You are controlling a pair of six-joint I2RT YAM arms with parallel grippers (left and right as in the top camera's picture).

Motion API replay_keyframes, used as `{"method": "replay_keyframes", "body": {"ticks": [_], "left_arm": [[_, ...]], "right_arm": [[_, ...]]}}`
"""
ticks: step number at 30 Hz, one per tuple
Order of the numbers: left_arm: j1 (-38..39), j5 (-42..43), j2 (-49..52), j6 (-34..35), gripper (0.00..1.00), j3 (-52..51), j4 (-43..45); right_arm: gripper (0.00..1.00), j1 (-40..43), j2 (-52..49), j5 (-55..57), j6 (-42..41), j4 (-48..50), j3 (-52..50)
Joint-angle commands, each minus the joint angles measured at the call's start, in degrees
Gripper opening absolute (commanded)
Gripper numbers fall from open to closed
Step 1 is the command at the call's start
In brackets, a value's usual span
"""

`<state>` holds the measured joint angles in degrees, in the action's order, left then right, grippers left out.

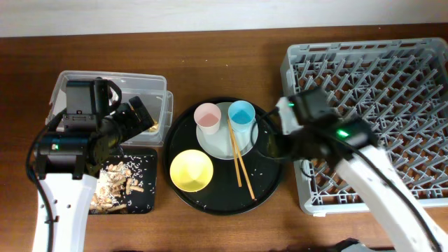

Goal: Sort waste into correct bins and load items into the dishwasher rack

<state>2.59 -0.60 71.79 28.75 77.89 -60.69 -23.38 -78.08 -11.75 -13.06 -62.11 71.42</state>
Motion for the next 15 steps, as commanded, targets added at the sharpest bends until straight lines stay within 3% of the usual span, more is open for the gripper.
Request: {"method": "replay_keyframes", "body": {"ticks": [1,8,15], "left_arm": [[-0.20,0.44,-0.04,-0.09,0.99,0.42,-0.09],[-0.20,0.44,-0.04,-0.09,0.99,0.42,-0.09],[-0.20,0.44,-0.02,-0.09,0.99,0.42,-0.09]], "right_arm": [[0.37,-3.89,-6.47,1.95,-1.20,0.87,0.48],[0.34,-10.67,-16.76,4.35,-1.62,6.91,0.48],[0.34,-11.28,-20.41,7.15,-4.00,7.98,0.44]]}}
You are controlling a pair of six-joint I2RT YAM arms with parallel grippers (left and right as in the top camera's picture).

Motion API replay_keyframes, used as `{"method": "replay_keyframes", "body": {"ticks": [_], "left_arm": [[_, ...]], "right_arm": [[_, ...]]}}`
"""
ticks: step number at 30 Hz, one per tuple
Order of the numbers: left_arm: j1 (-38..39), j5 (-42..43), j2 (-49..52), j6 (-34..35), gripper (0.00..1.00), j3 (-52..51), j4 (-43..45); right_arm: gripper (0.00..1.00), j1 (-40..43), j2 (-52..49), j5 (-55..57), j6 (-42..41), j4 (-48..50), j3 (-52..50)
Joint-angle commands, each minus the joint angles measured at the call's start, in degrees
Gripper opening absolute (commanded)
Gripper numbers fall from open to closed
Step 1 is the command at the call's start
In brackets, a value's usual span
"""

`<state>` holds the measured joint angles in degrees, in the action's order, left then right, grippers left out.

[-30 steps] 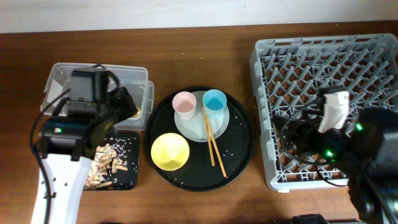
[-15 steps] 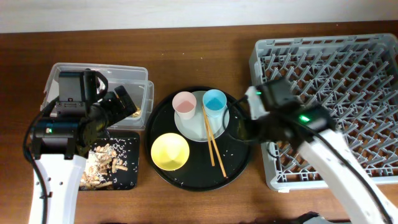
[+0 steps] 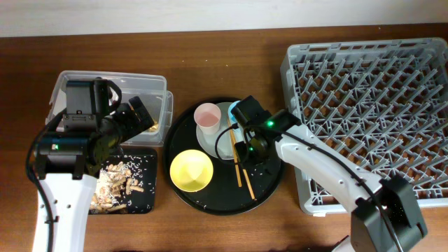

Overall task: Sort waste into correct bins and load items into the dishwasher rack
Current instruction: 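Grasp one wooden chopstick on the white plate with the right gripper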

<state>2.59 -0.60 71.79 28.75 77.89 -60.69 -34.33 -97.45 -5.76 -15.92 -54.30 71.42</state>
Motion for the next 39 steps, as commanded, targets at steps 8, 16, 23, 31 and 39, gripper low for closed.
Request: {"method": "replay_keyframes", "body": {"ticks": [8,16,23,31,39], "left_arm": [[-0.20,0.44,-0.04,-0.11,0.99,0.42,-0.09],[-0.20,0.44,-0.04,-0.09,0.99,0.42,-0.09],[-0.20,0.44,-0.04,-0.09,0.99,0.42,-0.09],[-0.20,0.44,-0.04,-0.09,0.99,0.42,-0.09],[-0.20,0.44,-0.02,-0.09,0.99,0.42,-0.09]], "right_arm": [[0.33,-2.84,-3.34,-1.25,-7.19,1.68,0.11],[0.33,-4.61,-6.05,-1.09,-10.84,2.27,0.00],[0.31,-5.81,-6.12,-1.07,-14.56,4.66,-2.27],[0.24,-5.84,-6.14,-1.11,-16.11,6.80,-4.68],[0.19,-5.86,-6.14,-1.31,-16.13,6.62,-5.18]]}}
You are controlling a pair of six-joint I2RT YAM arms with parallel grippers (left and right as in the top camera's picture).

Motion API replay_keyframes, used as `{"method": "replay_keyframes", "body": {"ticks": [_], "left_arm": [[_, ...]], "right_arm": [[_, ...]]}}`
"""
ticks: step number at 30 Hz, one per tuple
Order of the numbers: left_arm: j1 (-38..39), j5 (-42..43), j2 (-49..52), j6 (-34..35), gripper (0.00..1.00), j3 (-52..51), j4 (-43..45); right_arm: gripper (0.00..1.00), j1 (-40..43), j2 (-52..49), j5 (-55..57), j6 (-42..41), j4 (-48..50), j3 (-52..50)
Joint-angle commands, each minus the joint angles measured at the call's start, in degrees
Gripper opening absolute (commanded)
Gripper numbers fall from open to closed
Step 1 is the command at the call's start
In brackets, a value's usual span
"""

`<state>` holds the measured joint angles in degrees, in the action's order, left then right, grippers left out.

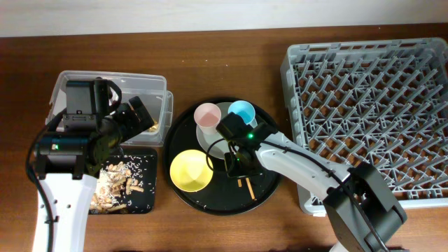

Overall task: Sort waste into correct bins and load items into the dishwasher rack
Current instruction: 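Grasp one wooden chopstick on the white plate with the right gripper, then carry the chopstick with the right gripper and place it in the dish rack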

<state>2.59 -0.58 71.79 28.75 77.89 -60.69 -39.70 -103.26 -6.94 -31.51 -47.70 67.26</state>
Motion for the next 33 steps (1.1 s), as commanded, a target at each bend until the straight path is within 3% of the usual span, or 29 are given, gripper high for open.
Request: {"method": "replay_keyframes", "body": {"ticks": [1,7,16,33], "left_arm": [[-0.20,0.42,-0.02,-0.09,0.99,0.42,-0.09],[-0.20,0.42,-0.04,-0.09,0.99,0.42,-0.09],[-0.20,0.42,-0.02,-0.09,0.99,0.42,-0.09],[-0.20,0.42,-0.04,-0.09,0.99,0.42,-0.09]], "right_arm": [[0.19,-0.48,-0.33,-0.13,-0.57,0.35,-1.44],[0.19,-0.48,-0.33,-0.37,-0.98,2.78,-3.74],[0.07,-0.39,-0.24,-1.75,-0.94,2.05,-2.84],[0.04,0.20,2.95,-0.02,7.10,-21.38,21.14]]}}
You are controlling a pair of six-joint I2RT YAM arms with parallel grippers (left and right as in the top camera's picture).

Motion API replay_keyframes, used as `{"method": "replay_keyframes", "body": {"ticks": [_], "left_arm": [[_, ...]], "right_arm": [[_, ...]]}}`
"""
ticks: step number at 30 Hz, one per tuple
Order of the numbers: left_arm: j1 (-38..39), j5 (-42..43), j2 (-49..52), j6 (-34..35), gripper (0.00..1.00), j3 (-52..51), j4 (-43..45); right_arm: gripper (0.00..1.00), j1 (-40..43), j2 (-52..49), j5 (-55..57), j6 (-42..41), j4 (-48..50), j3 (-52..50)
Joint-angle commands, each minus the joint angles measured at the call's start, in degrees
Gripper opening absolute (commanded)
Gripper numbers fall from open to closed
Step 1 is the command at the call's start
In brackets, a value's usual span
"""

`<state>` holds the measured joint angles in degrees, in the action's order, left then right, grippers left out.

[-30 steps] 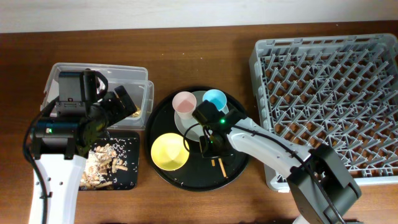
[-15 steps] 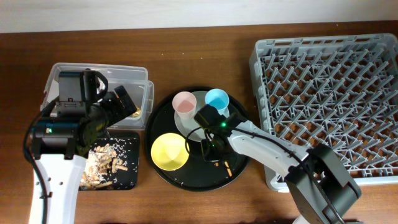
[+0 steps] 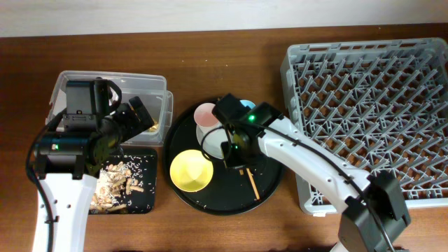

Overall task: Sort waste into correct bins and load items into the dishwasher rack
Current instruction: 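Carry the chopstick with the right gripper and place it in the dish rack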

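A round black tray holds a yellow bowl, a white plate, a pink cup and a blue cup half hidden by my right arm. My right gripper is down over the plate's right edge, shut on the wooden chopsticks, whose lower end sticks out below it onto the tray. My left gripper hangs open over the clear bin, holding nothing.
The grey dishwasher rack fills the right side with nothing in it. A black bin of food scraps lies below the clear bin at the left. Rice grains are scattered on the tray.
My right gripper has shifted slightly up and right over the plate's edge. More of the chopsticks' lower end shows below it, now angled down to the right. The left arm is unchanged.
My right gripper was first at the tray's right rim beside the rack, with the chopsticks lying across plate and tray. It then stood over the chopsticks near the blue cup, then lower at mid-tray covering most of them. Now it is shut on them. The left arm stayed still.
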<state>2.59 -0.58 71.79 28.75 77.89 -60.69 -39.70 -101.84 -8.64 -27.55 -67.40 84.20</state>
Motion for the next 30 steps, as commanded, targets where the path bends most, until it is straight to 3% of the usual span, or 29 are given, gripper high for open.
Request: {"method": "replay_keyframes", "body": {"ticks": [1,10,14,20,30], "left_arm": [[-0.20,0.42,-0.04,-0.09,0.99,0.42,-0.09],[-0.20,0.42,-0.04,-0.09,1.00,0.42,-0.09],[-0.20,0.42,-0.02,-0.09,0.99,0.42,-0.09],[-0.20,0.42,-0.02,-0.09,0.99,0.42,-0.09],[-0.20,0.42,-0.04,-0.09,0.99,0.42,-0.09]], "right_arm": [[0.04,0.94,1.53,3.26,3.13,-3.17,5.66],[0.04,14.08,1.84,11.26,8.31,-13.73,10.40],[0.04,21.73,1.84,11.26,16.68,-14.32,10.29],[0.04,31.15,1.42,11.21,17.44,-14.25,10.14],[0.04,33.70,0.09,10.45,21.38,-11.34,7.91]]}}
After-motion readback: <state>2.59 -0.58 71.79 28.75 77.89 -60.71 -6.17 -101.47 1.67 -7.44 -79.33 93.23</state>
